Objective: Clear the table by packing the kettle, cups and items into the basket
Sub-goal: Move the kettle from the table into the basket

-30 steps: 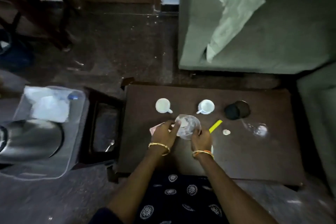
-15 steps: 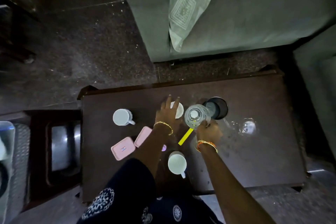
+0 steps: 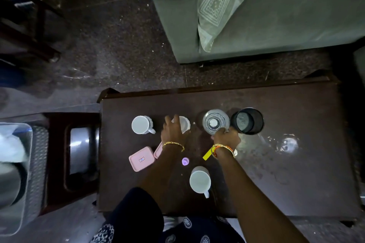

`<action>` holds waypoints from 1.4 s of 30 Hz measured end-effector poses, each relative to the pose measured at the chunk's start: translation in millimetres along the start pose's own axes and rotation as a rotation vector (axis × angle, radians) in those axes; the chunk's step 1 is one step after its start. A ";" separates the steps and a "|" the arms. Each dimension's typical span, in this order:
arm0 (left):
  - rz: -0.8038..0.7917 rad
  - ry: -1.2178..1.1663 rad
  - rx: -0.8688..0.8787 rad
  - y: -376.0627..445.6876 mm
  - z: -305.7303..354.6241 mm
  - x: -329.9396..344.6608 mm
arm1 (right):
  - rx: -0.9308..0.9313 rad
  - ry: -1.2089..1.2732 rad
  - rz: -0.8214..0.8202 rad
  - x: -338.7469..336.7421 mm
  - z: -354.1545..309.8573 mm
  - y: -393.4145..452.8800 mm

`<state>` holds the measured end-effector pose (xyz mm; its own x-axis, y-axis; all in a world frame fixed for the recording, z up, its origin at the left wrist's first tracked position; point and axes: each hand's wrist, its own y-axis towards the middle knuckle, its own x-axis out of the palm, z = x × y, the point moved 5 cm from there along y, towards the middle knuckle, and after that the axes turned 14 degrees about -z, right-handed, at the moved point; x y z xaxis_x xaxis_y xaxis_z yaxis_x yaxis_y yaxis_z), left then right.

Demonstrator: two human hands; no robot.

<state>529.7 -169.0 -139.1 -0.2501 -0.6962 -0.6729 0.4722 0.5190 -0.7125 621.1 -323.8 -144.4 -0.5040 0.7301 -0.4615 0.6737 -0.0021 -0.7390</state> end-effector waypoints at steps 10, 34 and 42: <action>0.147 -0.043 0.048 -19.1 20.7 3.3 | -0.025 -0.035 -0.074 17.5 -8.7 8.9; 0.186 -0.480 0.085 -156.2 -88.2 -26.8 | -0.679 -0.446 -0.089 52.1 -30.4 -177.9; 0.497 -0.784 -0.096 -207.0 -273.5 -62.0 | -1.007 -0.453 -0.286 179.6 -51.2 -286.4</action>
<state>216.2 -97.6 -4.3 0.6206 -0.5011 -0.6031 0.2913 0.8614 -0.4161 365.3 -157.2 9.6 -0.7199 0.3017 -0.6251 0.5273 0.8233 -0.2101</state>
